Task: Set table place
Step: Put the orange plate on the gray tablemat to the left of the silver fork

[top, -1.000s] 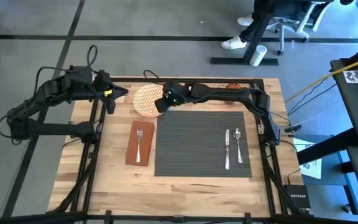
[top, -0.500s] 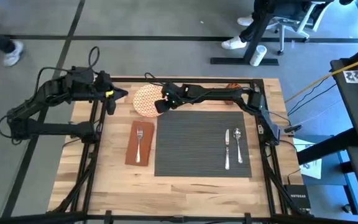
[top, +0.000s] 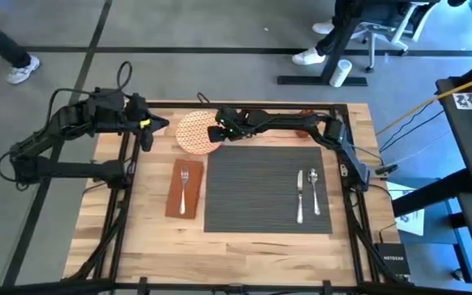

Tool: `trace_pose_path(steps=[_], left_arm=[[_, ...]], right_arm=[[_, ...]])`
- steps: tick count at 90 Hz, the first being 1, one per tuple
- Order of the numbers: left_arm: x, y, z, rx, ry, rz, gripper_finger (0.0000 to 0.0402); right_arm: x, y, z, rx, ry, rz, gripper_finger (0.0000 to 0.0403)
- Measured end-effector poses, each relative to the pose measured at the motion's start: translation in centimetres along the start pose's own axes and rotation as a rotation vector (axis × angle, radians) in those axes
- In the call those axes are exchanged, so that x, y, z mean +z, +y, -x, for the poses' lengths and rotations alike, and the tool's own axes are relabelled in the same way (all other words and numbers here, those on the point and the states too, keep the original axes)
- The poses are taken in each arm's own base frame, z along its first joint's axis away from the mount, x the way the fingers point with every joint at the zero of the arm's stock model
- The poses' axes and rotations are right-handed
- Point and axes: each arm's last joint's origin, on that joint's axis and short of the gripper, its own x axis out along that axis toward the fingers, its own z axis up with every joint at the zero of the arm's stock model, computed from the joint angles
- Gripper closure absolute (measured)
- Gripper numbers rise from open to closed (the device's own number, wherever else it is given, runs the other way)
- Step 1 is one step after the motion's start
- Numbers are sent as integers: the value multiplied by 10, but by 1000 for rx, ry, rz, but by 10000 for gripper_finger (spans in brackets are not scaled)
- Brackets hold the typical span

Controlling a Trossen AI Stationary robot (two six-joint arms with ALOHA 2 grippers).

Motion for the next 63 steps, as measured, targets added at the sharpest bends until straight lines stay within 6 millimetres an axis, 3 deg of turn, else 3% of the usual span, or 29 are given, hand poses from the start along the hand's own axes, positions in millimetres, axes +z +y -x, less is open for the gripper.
trace_pose_path(steps=[12, 40, 63], left_arm=[[-3, 0, 0, 5, 29, 10, 402], [-7, 1, 0, 12, 68, 23, 402], [-7, 1, 0, 12, 68, 27, 402]], right_arm=[[-1, -6, -14, -5, 13, -54, 221], [-5, -7, -28, -17, -24, -96, 225], [-5, -7, -39, 9, -45, -128, 308]])
